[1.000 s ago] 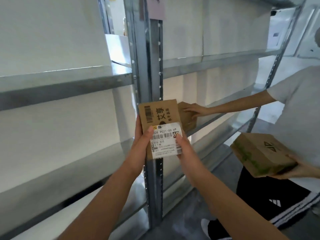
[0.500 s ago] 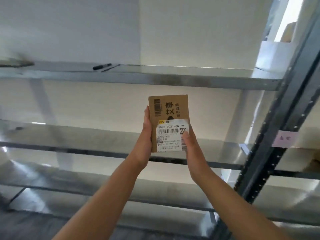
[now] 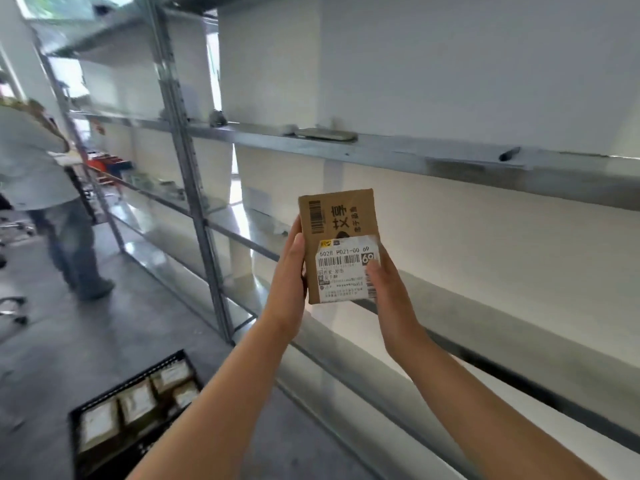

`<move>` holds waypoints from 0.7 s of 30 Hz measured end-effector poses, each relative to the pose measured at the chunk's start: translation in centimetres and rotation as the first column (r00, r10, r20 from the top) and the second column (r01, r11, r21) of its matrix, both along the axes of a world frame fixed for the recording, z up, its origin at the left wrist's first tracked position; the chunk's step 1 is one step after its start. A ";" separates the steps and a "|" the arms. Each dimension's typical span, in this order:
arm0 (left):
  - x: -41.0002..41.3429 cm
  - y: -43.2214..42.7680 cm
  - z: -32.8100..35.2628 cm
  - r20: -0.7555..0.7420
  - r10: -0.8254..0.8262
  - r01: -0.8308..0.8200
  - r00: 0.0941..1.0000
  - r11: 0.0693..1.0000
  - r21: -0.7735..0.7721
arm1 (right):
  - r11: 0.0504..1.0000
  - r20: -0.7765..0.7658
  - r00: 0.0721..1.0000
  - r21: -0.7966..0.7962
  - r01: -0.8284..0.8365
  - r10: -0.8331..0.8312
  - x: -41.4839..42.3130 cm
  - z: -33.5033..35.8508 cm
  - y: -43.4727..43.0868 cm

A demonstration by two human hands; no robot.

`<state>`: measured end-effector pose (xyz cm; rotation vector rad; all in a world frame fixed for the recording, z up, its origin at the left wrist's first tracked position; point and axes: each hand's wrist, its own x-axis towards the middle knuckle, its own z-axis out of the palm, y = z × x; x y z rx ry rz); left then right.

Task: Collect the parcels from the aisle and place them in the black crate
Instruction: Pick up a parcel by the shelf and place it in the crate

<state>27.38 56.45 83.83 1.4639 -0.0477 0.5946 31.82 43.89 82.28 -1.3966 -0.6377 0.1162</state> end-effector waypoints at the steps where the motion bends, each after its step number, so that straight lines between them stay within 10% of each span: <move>1: -0.2 2.1 -0.2 -0.005 0.026 -0.026 1.000 1.000 -0.004 | 0.999 -0.003 0.999 -0.001 -0.033 0.033 0.2 -0.4 2.2; 21: -2.5 32.2 -2.2 -0.154 0.709 -0.720 0.688 0.694 -0.019 | 0.682 -0.153 0.668 0.076 -0.727 0.728 7.3 -3.3 38.0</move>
